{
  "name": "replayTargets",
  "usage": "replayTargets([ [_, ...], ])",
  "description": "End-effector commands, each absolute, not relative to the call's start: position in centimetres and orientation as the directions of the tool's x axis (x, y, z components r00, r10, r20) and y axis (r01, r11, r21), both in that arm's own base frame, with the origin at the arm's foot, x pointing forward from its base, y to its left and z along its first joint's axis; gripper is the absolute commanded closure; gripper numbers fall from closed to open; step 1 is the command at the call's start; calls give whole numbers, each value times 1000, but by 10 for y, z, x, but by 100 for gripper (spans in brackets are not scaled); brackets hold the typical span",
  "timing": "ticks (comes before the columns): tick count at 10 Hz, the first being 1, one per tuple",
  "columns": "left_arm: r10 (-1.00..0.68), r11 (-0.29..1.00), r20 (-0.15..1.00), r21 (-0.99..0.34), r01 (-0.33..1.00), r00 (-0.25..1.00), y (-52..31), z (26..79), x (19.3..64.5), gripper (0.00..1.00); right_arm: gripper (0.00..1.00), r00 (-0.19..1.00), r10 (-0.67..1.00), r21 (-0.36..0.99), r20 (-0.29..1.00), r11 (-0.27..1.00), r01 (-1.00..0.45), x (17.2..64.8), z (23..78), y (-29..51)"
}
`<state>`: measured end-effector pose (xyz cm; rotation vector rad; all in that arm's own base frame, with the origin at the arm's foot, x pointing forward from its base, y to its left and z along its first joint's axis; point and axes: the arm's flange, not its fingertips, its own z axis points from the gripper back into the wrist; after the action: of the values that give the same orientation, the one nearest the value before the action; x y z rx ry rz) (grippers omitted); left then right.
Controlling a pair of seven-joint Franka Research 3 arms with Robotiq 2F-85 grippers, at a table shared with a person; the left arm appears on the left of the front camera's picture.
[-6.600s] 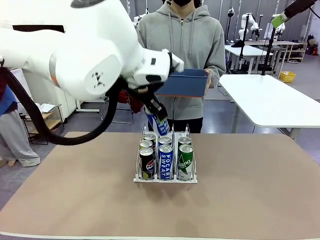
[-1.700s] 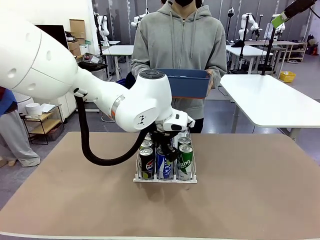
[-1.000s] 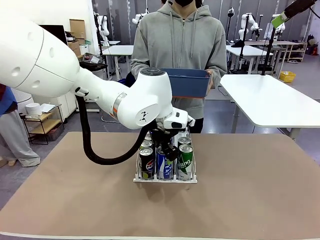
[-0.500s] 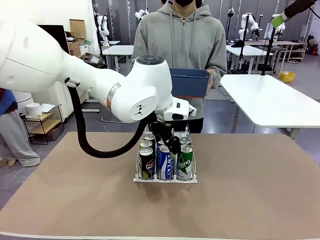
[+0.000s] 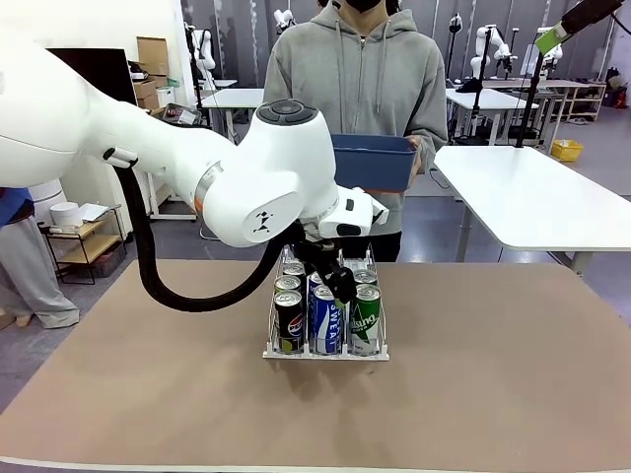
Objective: Fill the beverage cans into the dispenser.
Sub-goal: Place the picked Ionic drink in the line of the Automatic Can Dispenser with the same cans, then pick up the Sprite handed by the human.
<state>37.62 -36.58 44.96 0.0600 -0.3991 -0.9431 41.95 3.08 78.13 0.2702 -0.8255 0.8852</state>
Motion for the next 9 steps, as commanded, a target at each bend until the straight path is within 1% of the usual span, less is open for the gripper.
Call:
replayTargets([
  [1, -795, 595, 293, 207, 777, 531, -366, 448, 384, 0, 0, 357, 577, -114, 735, 624, -773, 419, 781, 31],
  [8, -795, 595, 301, 214, 775, 527, -367, 447, 382, 0, 0, 357, 577, -114, 735, 624, -773, 419, 781, 31],
  [9, -787, 582, 368, 175, 794, 495, -348, 473, 389, 0, 0, 357, 577, -114, 735, 624, -773, 419, 781, 31],
])
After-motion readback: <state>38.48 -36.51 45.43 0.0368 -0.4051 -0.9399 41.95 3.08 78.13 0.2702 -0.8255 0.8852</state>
